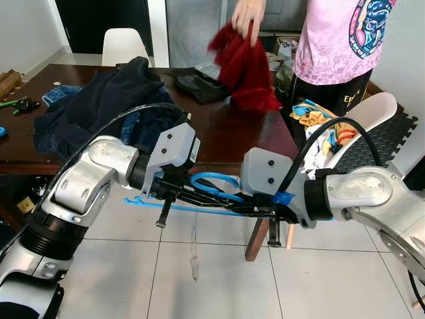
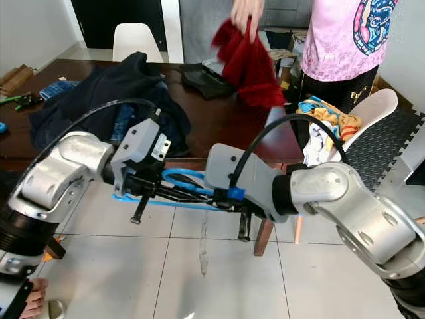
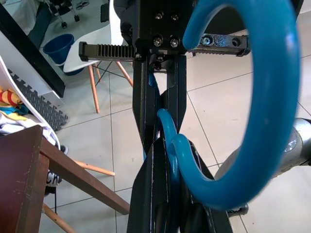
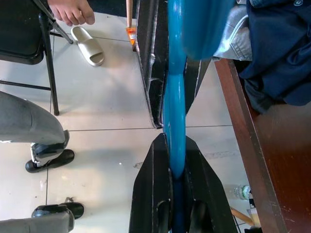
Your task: Hang hanger
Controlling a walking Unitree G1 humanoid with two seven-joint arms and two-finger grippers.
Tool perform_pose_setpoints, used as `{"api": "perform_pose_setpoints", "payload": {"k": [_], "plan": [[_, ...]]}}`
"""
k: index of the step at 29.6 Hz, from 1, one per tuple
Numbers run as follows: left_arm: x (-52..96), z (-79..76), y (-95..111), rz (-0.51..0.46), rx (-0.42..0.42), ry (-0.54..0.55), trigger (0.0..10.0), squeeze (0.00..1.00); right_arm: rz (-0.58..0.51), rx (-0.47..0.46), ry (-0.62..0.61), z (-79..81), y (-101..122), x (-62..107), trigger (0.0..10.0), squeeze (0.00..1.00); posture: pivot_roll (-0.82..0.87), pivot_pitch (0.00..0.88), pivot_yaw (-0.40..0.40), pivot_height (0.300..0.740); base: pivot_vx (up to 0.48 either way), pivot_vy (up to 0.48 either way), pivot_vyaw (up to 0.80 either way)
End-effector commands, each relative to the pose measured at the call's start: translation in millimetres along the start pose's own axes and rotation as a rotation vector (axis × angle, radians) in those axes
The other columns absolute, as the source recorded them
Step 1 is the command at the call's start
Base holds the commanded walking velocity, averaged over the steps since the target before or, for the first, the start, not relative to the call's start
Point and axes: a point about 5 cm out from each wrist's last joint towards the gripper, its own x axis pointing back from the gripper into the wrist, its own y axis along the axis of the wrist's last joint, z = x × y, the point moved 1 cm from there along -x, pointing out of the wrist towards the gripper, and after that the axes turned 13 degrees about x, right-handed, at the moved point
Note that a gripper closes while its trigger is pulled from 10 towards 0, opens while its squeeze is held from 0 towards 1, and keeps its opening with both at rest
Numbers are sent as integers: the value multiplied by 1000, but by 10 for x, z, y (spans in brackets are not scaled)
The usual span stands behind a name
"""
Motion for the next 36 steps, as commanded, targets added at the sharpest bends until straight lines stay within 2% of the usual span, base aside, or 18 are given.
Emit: {"api": "perform_pose_setpoints", "payload": {"k": [1,7,10,15,17,19,20,24,27,28,29,30,31,32,33,34,35,36], "plan": [[-79,-91,131,-66,-22,-85,10000,1000,19,-15,-9,-10,-45,-35,0,0,12,53,-2,740,0,0,0],[-79,-145,118,-68,6,-112,10000,1000,8,-39,-17,-10,-56,-47,0,0,13,52,-4,740,0,0,0],[-18,-143,107,-33,-9,-98,10000,1000,14,-54,-22,-9,-94,-43,0,0,13,52,-4,740,0,0,0],[375,-54,72,139,-55,68,10000,1000,106,-123,-44,3,-378,131,0,0,24,52,-7,740,0,0,0],[410,-49,58,157,-54,85,10000,1000,112,-132,-49,-1,-403,149,0,0,24,52,-7,740,0,0,0],[566,5,-82,244,-45,204,10000,1000,162,-179,-93,-19,-577,249,0,0,35,52,-6,740,0,0,0],[566,5,-82,244,-45,204,10000,1000,162,-179,-93,-19,-577,249,0,0,35,52,-6,740,0,0,0],[770,11,-385,328,15,383,10000,1000,240,-278,-173,-4,-884,395,0,0,32,57,-7,740,0,0,0],[985,90,-526,302,29,658,10000,1000,246,-406,-339,-72,-1095,506,0,0,30,58,-6,740,0,0,0],[985,90,-526,302,29,658,10000,1000,246,-406,-339,-72,-1095,506,0,0,30,58,-6,740,0,0,0],[1042,145,-510,263,26,758,10000,1000,232,-442,-397,-109,-1130,534,0,0,36,58,-8,740,0,0,0],[1042,145,-510,263,26,758,10000,1000,232,-442,-397,-109,-1130,534,0,0,36,58,-8,740,0,0,0],[1075,177,-497,238,24,817,10000,75,206,-479,-472,-162,-1155,567,0,0,39,58,-8,740,0,0,0],[1120,261,-392,72,10,1000,10000,0,84,-546,-593,-265,-1121,610,0,0,53,65,-14,740,0,0,0],[1120,261,-392,72,10,1000,10000,0,84,-546,-593,-265,-1121,610,0,0,53,65,-14,740,0,0,0],[1137,289,-345,-66,22,1143,10000,0,-27,-608,-706,-341,-1096,650,4980,0,60,72,-13,740,0,0,0],[1155,295,-330,-153,35,1236,10000,0,-102,-649,-777,-380,-1088,679,4980,0,61,74,-13,740,0,0,0],[1155,295,-330,-153,35,1236,10000,0,-102,-649,-777,-380,-1088,679,4980,0,61,74,-13,740,0,0,0]]}}
